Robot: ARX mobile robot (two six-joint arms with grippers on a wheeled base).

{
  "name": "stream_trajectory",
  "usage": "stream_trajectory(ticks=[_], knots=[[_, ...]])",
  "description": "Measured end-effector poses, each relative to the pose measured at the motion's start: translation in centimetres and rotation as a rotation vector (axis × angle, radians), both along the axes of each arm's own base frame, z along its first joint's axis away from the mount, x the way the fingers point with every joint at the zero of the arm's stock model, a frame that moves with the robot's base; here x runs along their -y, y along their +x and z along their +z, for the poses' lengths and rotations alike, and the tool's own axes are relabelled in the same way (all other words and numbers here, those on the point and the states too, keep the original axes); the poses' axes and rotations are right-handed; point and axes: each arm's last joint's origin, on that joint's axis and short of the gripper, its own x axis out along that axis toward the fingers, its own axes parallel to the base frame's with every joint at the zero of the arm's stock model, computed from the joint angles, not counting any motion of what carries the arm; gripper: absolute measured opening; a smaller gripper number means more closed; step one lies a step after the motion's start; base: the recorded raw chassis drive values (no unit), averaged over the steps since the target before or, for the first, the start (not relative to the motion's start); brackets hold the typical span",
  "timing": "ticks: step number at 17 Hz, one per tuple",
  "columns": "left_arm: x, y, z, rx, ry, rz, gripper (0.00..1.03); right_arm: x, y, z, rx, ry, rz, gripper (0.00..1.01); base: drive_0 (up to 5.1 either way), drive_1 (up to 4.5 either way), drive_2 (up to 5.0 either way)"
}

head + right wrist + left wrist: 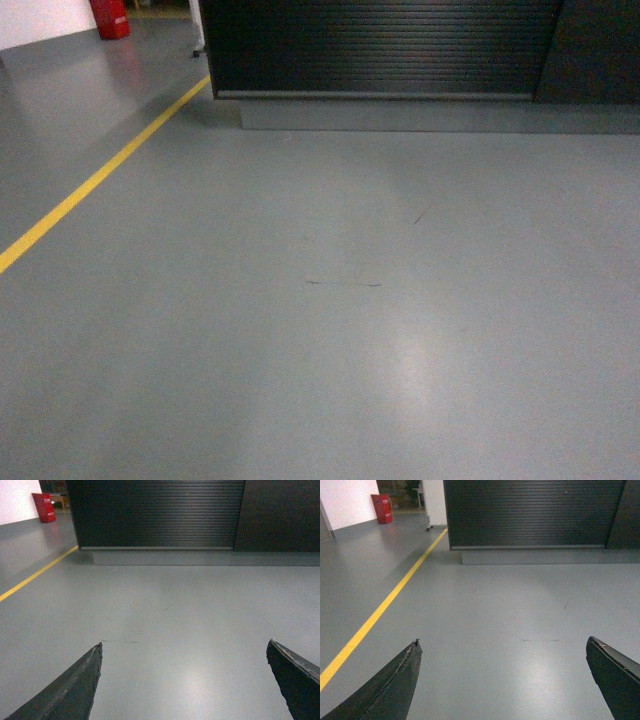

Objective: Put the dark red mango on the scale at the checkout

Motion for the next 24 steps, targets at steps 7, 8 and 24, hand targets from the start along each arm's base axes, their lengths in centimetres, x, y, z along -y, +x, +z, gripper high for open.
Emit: stream_trajectory(ticks=[7,8,24], knots=[[0.00,0.00,0.00,0.000,0.000,0.000,0.98,0.00,0.00,0.00,0.000,0.000,0.000,0.98,0.0,0.00,0.0],[0.00,0.00,0.00,0.000,0.000,0.000,0.98,0.00,0.00,0.00,0.000,0.000,0.000,0.98,0.0,0.00,0.0],[0.00,0.00,0.01,0.001,0.000,0.001,0.98,0.00,0.00,0.03,0.003,0.000,0.000,0.98,0.0,0.27,-0.3]])
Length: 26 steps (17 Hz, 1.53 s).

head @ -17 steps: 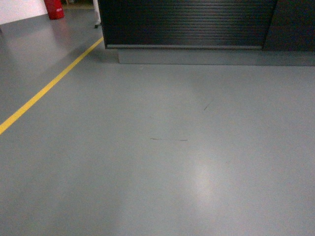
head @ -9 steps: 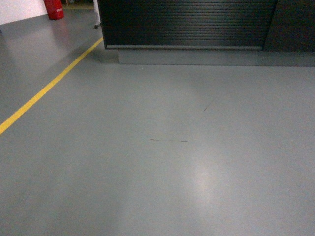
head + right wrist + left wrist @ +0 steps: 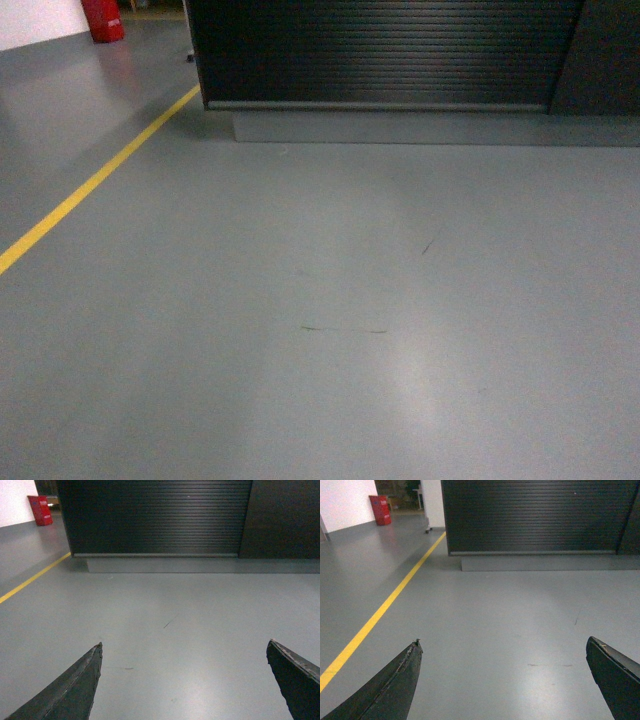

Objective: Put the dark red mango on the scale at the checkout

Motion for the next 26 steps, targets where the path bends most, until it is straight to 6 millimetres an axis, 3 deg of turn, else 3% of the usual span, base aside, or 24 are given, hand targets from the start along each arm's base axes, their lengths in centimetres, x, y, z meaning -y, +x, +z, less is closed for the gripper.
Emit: stream_trajectory(ticks=[26], knots=[[0.00,0.00,0.01,0.002,0.000,-0.002,0.98,0.00,0.00,-0.03,-0.003,0.000,0.000,0.98,0.0,4.27,-4.3]])
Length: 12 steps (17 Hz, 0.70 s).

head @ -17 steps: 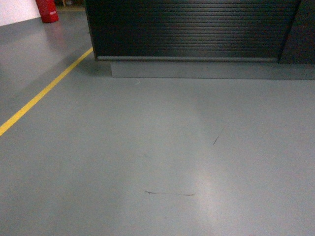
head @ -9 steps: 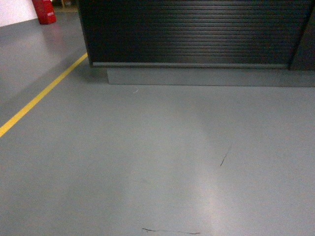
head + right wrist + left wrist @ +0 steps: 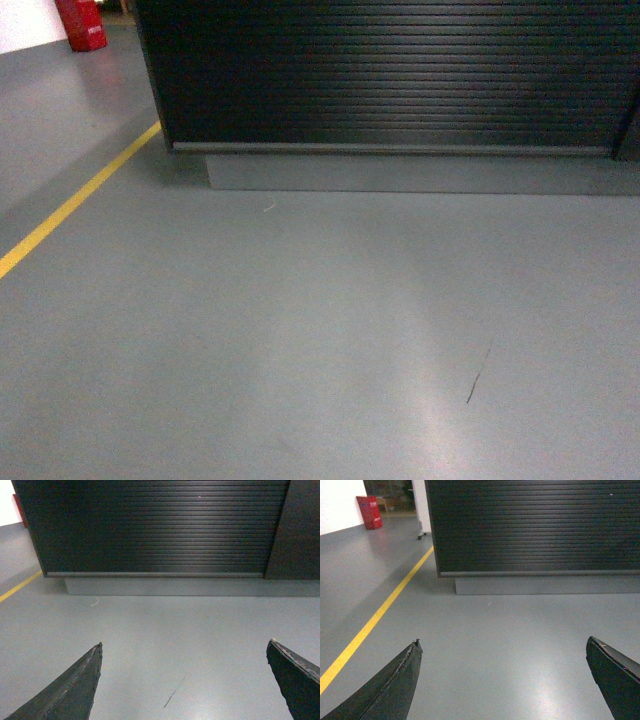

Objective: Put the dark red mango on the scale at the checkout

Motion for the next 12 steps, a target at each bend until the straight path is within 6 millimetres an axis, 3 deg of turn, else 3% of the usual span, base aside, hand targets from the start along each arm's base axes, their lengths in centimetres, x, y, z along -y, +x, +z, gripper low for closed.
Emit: stream_trajectory(ticks=[12], knots=[[0.00,0.00,-0.04,-0.004,0.000,0.001,0.98,0.00,0.00,0.00,0.000,0.000,0.001,0.98,0.0,4.30,-4.3]])
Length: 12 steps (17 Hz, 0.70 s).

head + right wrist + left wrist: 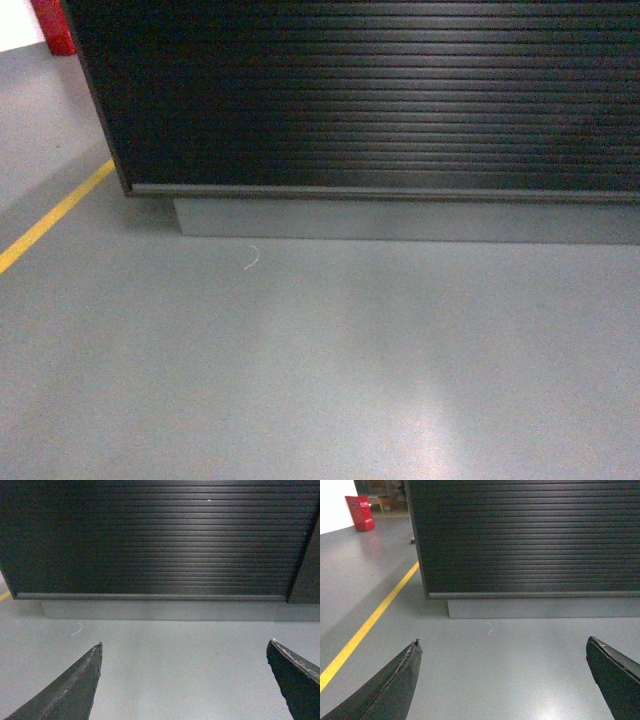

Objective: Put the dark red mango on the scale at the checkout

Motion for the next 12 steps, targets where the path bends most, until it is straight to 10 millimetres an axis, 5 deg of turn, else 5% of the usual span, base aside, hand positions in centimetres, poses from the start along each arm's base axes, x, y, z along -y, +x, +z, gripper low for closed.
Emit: stream_trajectory(ticks=[12], knots=[[0.00,0.00,0.03,0.003,0.000,0.000,0.98,0.00,0.00,0.00,0.000,0.000,-0.002,0.98,0.0,4.30,-4.4]])
